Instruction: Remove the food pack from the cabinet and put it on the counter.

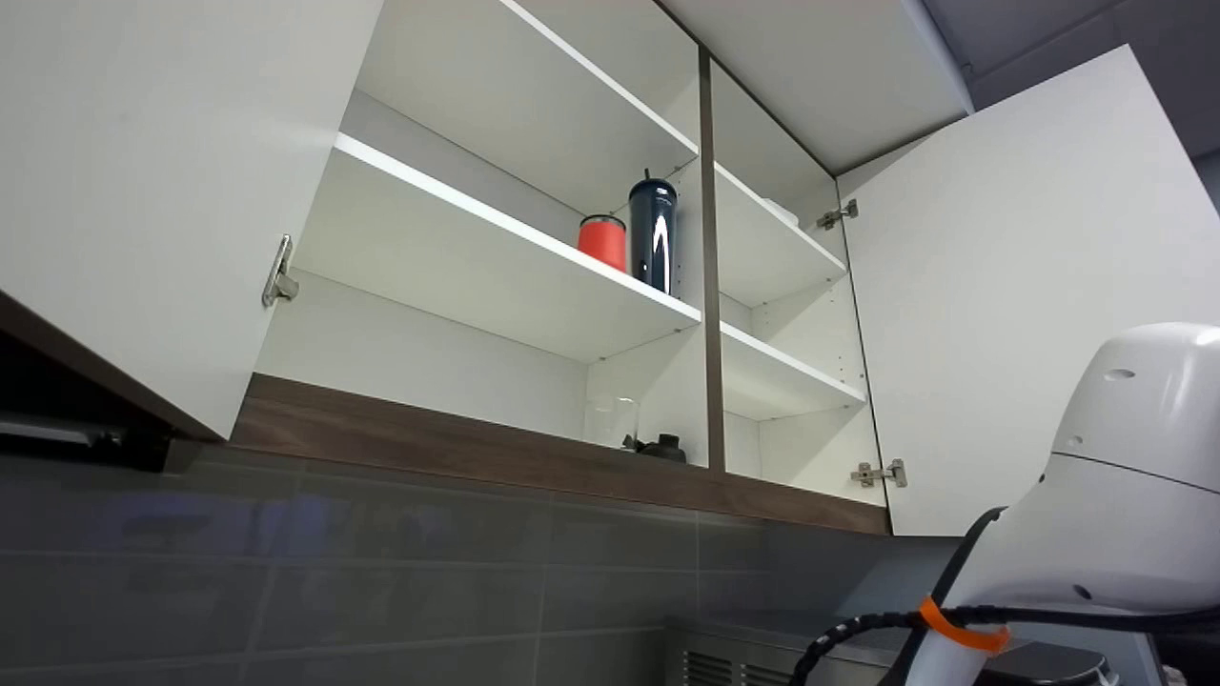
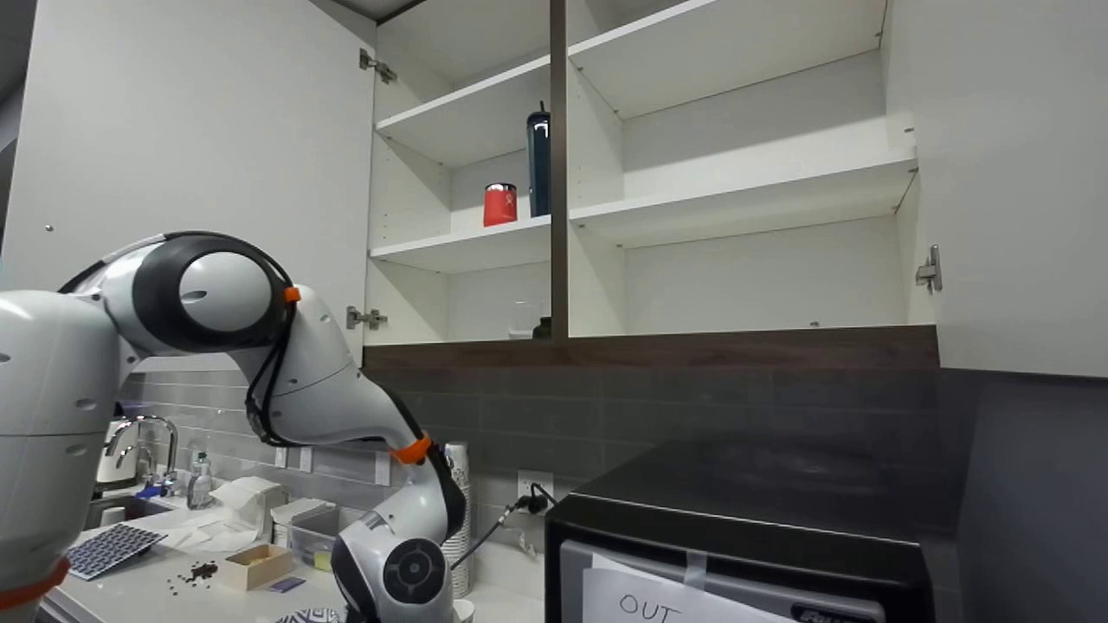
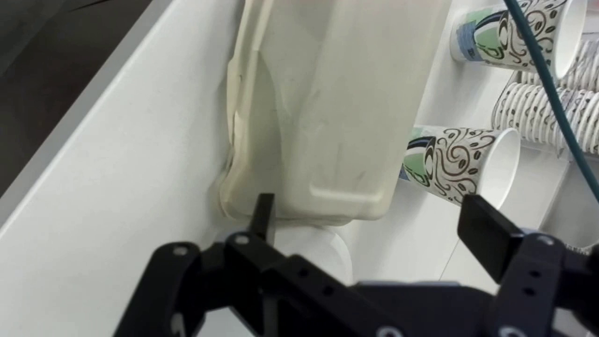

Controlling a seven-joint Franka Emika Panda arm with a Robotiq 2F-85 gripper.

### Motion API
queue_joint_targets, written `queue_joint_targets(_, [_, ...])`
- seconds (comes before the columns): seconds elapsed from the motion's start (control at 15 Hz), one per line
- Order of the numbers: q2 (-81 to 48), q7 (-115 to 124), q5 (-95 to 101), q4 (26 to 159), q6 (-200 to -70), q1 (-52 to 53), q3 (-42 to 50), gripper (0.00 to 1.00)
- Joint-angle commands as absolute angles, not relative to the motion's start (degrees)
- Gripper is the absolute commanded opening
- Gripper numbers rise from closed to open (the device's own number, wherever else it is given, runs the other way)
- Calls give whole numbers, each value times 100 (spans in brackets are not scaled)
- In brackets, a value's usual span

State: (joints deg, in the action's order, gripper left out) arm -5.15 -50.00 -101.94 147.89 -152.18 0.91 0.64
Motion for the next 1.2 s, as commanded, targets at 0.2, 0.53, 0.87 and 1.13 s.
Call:
queue_joint_targets(0.2, [672,-4109,-8967,15481,-15684,246,-154,100])
queue_joint_targets(0.53, [1781,-3489,-7589,15989,-15702,324,-476,100])
queue_joint_targets(0.87, [2385,-2878,-6360,15733,-15606,179,-1119,100])
queue_joint_targets(1.13, [2153,-3152,-6733,15672,-15644,238,-961,100])
